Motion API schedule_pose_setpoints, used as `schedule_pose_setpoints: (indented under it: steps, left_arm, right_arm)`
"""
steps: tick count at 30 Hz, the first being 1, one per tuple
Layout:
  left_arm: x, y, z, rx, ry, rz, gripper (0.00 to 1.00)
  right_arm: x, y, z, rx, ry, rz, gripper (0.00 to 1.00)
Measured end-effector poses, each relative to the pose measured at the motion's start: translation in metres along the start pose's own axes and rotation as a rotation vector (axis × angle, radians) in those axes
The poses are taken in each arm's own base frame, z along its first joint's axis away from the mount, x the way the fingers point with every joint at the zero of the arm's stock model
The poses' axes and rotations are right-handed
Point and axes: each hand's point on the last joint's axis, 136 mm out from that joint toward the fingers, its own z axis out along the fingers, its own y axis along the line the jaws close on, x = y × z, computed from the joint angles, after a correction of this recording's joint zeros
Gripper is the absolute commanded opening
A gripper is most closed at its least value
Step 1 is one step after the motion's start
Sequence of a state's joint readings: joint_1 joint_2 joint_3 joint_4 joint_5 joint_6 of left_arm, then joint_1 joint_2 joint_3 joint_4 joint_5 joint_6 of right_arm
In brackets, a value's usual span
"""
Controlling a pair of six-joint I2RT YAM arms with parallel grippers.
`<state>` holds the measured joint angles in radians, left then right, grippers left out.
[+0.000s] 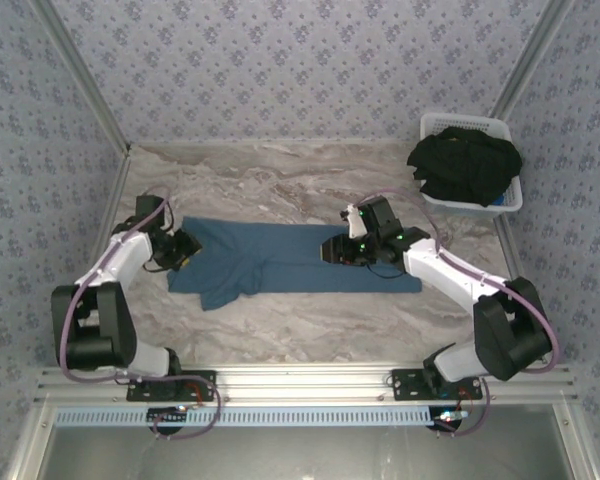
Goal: Fold and stack the t-shirts
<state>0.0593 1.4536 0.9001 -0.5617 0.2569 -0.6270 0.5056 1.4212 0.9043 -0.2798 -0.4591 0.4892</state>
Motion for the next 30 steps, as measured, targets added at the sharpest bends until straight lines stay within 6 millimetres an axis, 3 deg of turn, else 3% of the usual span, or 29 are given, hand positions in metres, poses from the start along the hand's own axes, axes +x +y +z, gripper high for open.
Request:
schedule_pose_setpoints:
  steps: [8,22,30]
  left_arm:
    - [-0.006,0.010,0.032,-0.028,0.064,0.086,0.38]
    - [-0.010,0.023,0.035,-0.095,0.044,0.135,0.37]
    - [-0.011,0.020,0.037,-0.076,0.035,0.118,0.25]
  right_arm:
    - [-0.005,0.006,-0.001,-0.013,-0.007,-0.009,0.45]
    - [-0.004,0.007,0.004,-0.013,0.007,-0.011,0.45]
    - [-0.004,0.009,0.007,-0.016,0.010,-0.017,0.45]
